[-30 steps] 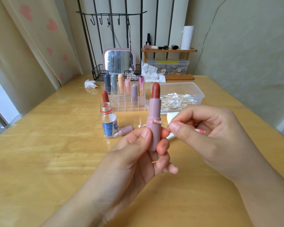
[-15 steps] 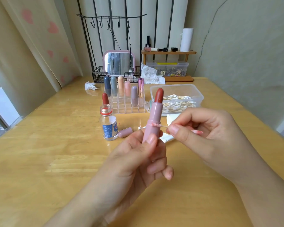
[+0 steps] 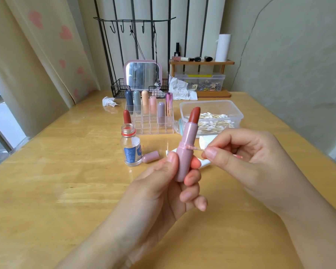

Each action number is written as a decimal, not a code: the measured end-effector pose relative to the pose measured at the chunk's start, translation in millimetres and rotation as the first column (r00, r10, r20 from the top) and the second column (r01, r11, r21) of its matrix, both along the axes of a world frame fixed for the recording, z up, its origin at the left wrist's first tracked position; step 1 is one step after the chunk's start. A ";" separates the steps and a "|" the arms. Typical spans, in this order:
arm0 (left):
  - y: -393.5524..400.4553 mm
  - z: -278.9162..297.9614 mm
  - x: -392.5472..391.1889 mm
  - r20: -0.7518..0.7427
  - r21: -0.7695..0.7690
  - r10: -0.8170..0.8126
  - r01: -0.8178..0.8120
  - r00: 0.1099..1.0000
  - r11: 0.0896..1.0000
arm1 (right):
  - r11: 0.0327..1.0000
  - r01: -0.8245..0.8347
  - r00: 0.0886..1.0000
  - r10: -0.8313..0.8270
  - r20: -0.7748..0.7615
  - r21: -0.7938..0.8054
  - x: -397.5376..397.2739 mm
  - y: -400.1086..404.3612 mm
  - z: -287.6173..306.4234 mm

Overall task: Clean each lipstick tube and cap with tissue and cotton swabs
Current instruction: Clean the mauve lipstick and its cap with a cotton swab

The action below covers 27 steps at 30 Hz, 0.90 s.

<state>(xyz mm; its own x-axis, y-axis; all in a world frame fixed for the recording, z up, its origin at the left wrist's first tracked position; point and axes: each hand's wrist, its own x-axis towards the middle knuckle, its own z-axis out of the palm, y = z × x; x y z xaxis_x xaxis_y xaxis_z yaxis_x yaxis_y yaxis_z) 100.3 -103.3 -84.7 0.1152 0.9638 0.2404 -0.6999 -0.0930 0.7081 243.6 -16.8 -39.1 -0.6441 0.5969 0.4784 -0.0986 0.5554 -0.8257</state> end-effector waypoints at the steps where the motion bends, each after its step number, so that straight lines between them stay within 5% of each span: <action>1: -0.4 0.4 -0.5 0.012 -0.003 -0.001 0.001 1.000 1.000 | 1.000 0.009 1.000 -0.009 -0.009 -0.021 1.4 1.1 0.3; 11: -1.6 1.8 -1.1 0.044 -0.021 -0.016 0.017 0.999 1.000 | 0.999 0.013 1.000 -0.014 -0.016 -0.037 0.5 -1.8 0.3; 22: -1.9 10.7 -5.2 0.199 -0.023 -0.227 0.236 0.953 0.972 | 0.999 -0.003 0.998 0.000 -0.057 -0.049 1.5 2.5 -0.8; 27: -1.9 7.4 -5.9 0.198 0.016 -0.256 0.258 0.946 0.966 | 0.997 0.043 0.999 -0.041 0.035 -0.071 -2.8 6.1 -8.7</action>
<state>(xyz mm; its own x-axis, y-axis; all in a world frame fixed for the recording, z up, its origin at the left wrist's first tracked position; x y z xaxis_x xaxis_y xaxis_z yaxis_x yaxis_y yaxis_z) 94.4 -105.1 -77.3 0.3112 0.9100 0.2740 -0.8245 0.1151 0.5541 240.8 -10.7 -47.8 -0.6327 0.6559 0.4116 -0.0477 0.4975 -0.8662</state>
